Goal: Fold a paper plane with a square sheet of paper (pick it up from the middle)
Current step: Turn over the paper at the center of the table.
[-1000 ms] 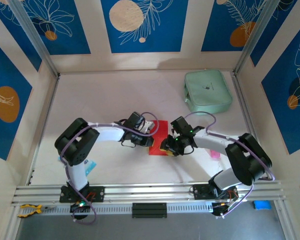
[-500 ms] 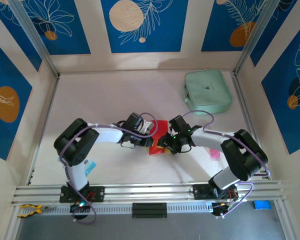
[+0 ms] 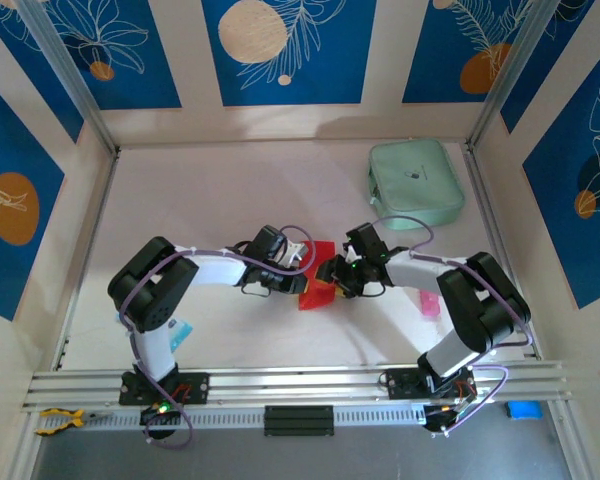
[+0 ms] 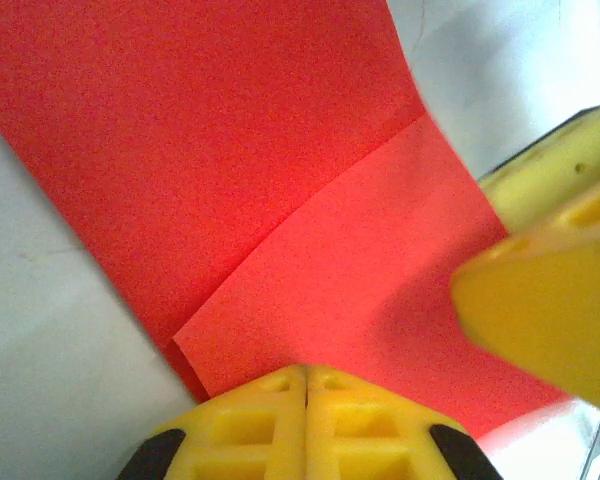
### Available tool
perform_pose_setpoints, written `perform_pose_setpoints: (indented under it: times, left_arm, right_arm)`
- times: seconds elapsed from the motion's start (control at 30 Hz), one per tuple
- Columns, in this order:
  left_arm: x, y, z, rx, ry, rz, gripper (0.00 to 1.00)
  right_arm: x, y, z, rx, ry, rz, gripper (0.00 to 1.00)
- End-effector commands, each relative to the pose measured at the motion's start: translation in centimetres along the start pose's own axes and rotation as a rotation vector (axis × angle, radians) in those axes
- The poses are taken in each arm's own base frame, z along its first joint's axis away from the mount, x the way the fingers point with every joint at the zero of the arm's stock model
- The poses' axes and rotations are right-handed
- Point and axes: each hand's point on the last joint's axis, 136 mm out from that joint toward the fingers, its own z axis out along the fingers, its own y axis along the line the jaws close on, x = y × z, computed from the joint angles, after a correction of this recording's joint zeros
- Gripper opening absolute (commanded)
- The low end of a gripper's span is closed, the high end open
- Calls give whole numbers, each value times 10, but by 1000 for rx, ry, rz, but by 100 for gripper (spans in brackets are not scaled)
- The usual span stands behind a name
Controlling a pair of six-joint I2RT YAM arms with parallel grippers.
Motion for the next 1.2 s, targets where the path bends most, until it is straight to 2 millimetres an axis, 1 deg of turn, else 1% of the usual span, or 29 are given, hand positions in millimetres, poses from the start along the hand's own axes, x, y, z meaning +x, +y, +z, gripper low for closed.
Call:
perform_pose_setpoints:
  times: [0.0, 0.13, 0.27, 0.4, 0.47, 0.53, 0.7, 0.8, 1.0, 1.1, 1.17]
  left_arm:
    - [36, 29, 8, -88, 114, -87, 0]
    - [37, 28, 8, -82, 110, -95, 0]
    - [33, 25, 7, -76, 104, -91, 0]
    - [32, 24, 6, -75, 101, -91, 0]
    - [32, 23, 5, -73, 101, -91, 0]
    - [31, 22, 5, -69, 98, -89, 0]
    - [28, 18, 4, -58, 90, -93, 0]
    - [24, 15, 3, -48, 82, -97, 0]
    - [19, 10, -1, -37, 66, -100, 0]
    - [13, 4, -8, -33, 37, -96, 6]
    - [7, -1, -16, -34, 10, -87, 12]
  right_arm:
    - [-9, 9, 0, -49, 4, -21, 51]
    - [-13, 12, 1, -91, 10, -35, 48]
    - [-16, 8, 4, -88, 9, -20, 43]
    - [-19, 3, 5, -90, -12, -9, 42]
    - [-20, 1, 5, -100, -16, -7, 39]
    - [-20, 0, 5, -109, -15, -11, 34]
    - [-21, -7, 5, -113, -21, -8, 25]
    - [-21, -5, 5, -134, -25, -27, 18]
    - [-22, 0, 3, -182, -18, -46, 10]
    - [-22, 3, 0, -191, -22, -65, 7]
    - [-23, 6, -5, -197, -27, -86, 6]
